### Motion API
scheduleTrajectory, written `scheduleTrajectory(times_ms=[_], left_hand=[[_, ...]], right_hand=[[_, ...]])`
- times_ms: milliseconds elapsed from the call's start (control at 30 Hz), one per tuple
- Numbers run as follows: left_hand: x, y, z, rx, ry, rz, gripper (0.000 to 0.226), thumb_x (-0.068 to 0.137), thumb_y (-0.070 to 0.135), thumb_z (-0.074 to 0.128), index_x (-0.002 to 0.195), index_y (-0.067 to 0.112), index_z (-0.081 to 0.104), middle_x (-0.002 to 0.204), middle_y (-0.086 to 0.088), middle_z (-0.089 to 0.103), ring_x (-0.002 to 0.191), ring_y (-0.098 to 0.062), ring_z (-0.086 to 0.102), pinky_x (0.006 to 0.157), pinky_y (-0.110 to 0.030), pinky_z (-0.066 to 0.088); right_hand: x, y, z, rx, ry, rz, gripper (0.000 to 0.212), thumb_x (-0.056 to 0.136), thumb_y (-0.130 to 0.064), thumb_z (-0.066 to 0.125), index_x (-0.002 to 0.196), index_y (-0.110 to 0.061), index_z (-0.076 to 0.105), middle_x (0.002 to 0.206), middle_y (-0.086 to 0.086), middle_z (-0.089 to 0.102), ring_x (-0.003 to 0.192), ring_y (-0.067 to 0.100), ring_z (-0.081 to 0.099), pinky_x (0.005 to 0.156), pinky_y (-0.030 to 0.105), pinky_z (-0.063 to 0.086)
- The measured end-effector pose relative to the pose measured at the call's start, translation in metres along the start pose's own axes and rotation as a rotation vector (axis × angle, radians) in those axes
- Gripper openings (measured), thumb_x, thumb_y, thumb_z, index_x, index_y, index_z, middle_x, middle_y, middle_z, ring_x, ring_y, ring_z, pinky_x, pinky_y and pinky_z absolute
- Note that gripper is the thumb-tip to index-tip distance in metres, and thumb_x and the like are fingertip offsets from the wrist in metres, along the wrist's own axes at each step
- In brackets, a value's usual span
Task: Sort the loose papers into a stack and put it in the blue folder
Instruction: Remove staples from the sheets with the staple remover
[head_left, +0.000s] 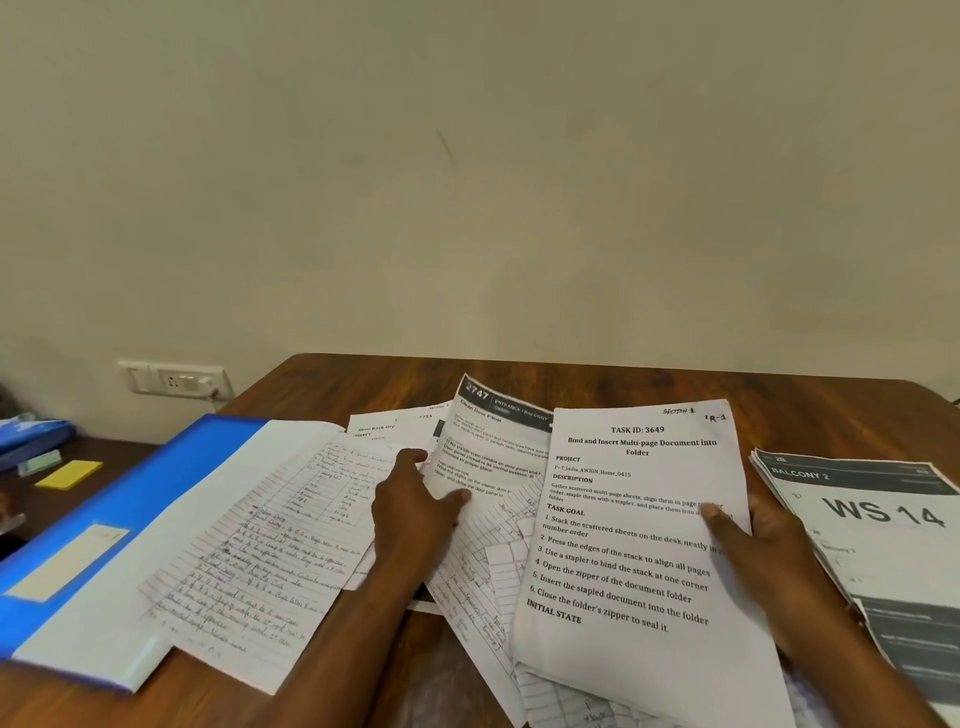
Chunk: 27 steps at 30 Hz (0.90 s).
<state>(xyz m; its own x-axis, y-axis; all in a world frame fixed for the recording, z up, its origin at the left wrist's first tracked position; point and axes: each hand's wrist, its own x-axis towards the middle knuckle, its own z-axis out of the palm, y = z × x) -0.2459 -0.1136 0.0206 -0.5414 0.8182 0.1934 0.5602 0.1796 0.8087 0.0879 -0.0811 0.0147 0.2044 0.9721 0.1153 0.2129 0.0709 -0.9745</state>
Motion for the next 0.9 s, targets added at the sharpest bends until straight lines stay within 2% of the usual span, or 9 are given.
scheduleTrajectory(times_ms=[67,167,333,467,600,733,800,867,900], left_hand=[[0.002,-0.002,-0.002,-0.104,0.020,-0.016,0.054,0.089,0.030,0.083,0.137,0.022,0.058,0.134,-0.003,0.068,0.097,-0.014,0.073,0.078,-0.027,0.063],[0.007,-0.004,-0.005,-0.135,0.076,0.001,0.029,0.096,0.029,0.076,0.122,0.018,0.070,0.123,-0.001,0.073,0.077,-0.005,0.066,0.063,-0.013,0.053],[0.013,-0.006,-0.013,-0.221,0.174,-0.011,0.022,0.100,0.033,0.070,0.116,0.018,0.075,0.110,0.002,0.077,0.078,-0.005,0.070,0.070,-0.021,0.057],[0.014,-0.007,-0.022,-0.336,0.273,-0.001,0.017,0.101,0.032,0.068,0.111,0.020,0.075,0.092,0.014,0.072,0.077,-0.004,0.071,0.068,-0.017,0.056],[0.022,-0.009,-0.028,-0.493,0.350,-0.064,0.024,0.100,0.034,0.069,0.118,0.017,0.073,0.106,0.004,0.076,0.085,-0.008,0.073,0.069,-0.018,0.056],[0.028,-0.015,-0.029,-0.638,0.403,-0.126,0.028,0.100,0.033,0.070,0.122,0.015,0.071,0.113,-0.001,0.076,0.095,-0.015,0.074,0.081,-0.030,0.060],[0.032,-0.017,-0.032,-0.707,0.451,-0.150,0.027,0.101,0.030,0.069,0.122,0.014,0.070,0.115,0.000,0.075,0.098,-0.015,0.073,0.080,-0.027,0.058],[0.034,-0.016,-0.036,-0.764,0.510,-0.179,0.028,0.102,0.028,0.068,0.125,0.014,0.069,0.117,0.002,0.073,0.100,-0.012,0.070,0.080,-0.022,0.055],[0.035,-0.016,-0.037,-0.803,0.532,-0.192,0.029,0.101,0.027,0.069,0.127,0.014,0.068,0.119,0.002,0.072,0.103,-0.013,0.070,0.084,-0.023,0.055]], right_hand=[[0.002,0.003,0.000,-0.007,0.001,-0.003,0.011,0.102,-0.014,0.065,0.110,-0.020,0.070,0.096,-0.004,0.071,0.086,0.011,0.066,0.087,0.037,0.049],[0.002,0.004,0.001,-0.016,-0.001,-0.006,0.010,0.102,-0.016,0.066,0.108,-0.022,0.069,0.095,-0.005,0.071,0.086,0.010,0.065,0.089,0.038,0.049],[0.004,0.010,0.001,-0.007,-0.003,-0.028,0.012,0.102,-0.013,0.066,0.109,-0.022,0.070,0.094,-0.014,0.070,0.090,0.014,0.068,0.087,0.036,0.049],[0.008,0.013,0.002,0.052,0.029,-0.010,0.010,0.103,-0.014,0.064,0.109,-0.020,0.069,0.096,-0.005,0.072,0.088,0.018,0.067,0.088,0.037,0.048],[0.007,0.012,0.006,0.149,0.064,0.009,0.026,0.102,-0.016,0.066,0.127,-0.021,0.069,0.108,-0.001,0.074,0.099,0.026,0.069,0.097,0.042,0.049],[0.005,0.004,0.007,0.243,0.089,0.030,0.030,0.102,-0.011,0.065,0.131,-0.016,0.068,0.117,0.005,0.073,0.108,0.029,0.068,0.100,0.042,0.047],[0.002,0.001,0.007,0.296,0.094,0.046,0.034,0.101,-0.010,0.066,0.135,-0.012,0.067,0.125,0.010,0.071,0.116,0.033,0.067,0.102,0.044,0.047],[-0.004,-0.004,0.009,0.372,0.095,0.039,0.039,0.097,-0.027,0.073,0.134,-0.015,0.068,0.126,0.008,0.073,0.117,0.032,0.069,0.101,0.045,0.052],[-0.005,-0.001,0.009,0.397,0.095,0.033,0.052,0.086,-0.048,0.081,0.129,-0.020,0.071,0.122,0.003,0.076,0.113,0.027,0.072,0.097,0.043,0.058]])
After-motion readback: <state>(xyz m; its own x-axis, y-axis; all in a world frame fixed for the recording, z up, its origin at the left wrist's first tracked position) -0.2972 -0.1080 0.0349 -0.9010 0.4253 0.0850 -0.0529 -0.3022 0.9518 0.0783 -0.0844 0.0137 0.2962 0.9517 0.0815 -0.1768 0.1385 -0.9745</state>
